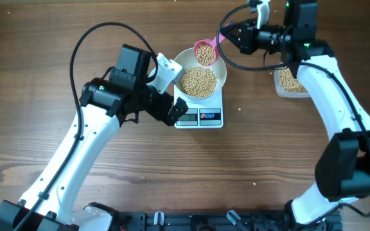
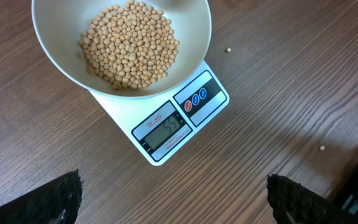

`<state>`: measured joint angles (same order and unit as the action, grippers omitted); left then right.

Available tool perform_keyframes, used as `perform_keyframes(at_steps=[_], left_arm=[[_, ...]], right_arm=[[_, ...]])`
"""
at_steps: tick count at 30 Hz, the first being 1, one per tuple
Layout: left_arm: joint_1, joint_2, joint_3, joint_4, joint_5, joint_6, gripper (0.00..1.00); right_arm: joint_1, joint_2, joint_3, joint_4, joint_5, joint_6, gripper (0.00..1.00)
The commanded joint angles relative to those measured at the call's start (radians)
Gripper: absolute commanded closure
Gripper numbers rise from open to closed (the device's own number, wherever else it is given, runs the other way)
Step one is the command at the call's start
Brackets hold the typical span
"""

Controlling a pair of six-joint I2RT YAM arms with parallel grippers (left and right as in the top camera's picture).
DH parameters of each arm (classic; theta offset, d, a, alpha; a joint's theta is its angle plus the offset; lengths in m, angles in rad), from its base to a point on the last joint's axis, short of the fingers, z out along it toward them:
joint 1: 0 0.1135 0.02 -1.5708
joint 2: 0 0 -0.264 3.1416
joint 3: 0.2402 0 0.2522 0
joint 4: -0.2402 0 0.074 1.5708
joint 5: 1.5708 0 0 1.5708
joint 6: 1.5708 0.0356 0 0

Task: Scoop item into bowl and weigh 150g on scale
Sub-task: 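Carry the filled scoop with the right gripper over the white bowl, then tilt the scoop with the right gripper to pour soybeans into bowl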

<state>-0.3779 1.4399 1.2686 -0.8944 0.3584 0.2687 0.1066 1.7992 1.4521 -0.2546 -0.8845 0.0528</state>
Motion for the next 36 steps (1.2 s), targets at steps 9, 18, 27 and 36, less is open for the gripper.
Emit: perform_keyframes(at_steps=[9, 18, 27, 36], left_arm=[[-0.001, -0.004, 0.011, 0.002, 0.015, 0.016, 0.00], [-0.001, -0.004, 0.011, 0.002, 0.015, 0.016, 0.00], [-0.001, -0.004, 0.011, 0.002, 0.015, 0.016, 0.00], [-0.001, -0.004, 0.011, 0.002, 0.015, 0.016, 0.00]], right_arm=[[0.109, -0.102, 0.008, -0.132, 0.246, -0.183, 0.96], [0.214, -0.151, 0.008, -0.188, 0.508, -0.269, 0.96], [0.335, -0.151, 0.008, -0.210, 0.755, -0.341, 0.96], [0.347, -0.151, 0.008, -0.210, 0.772, -0.341, 0.96]])
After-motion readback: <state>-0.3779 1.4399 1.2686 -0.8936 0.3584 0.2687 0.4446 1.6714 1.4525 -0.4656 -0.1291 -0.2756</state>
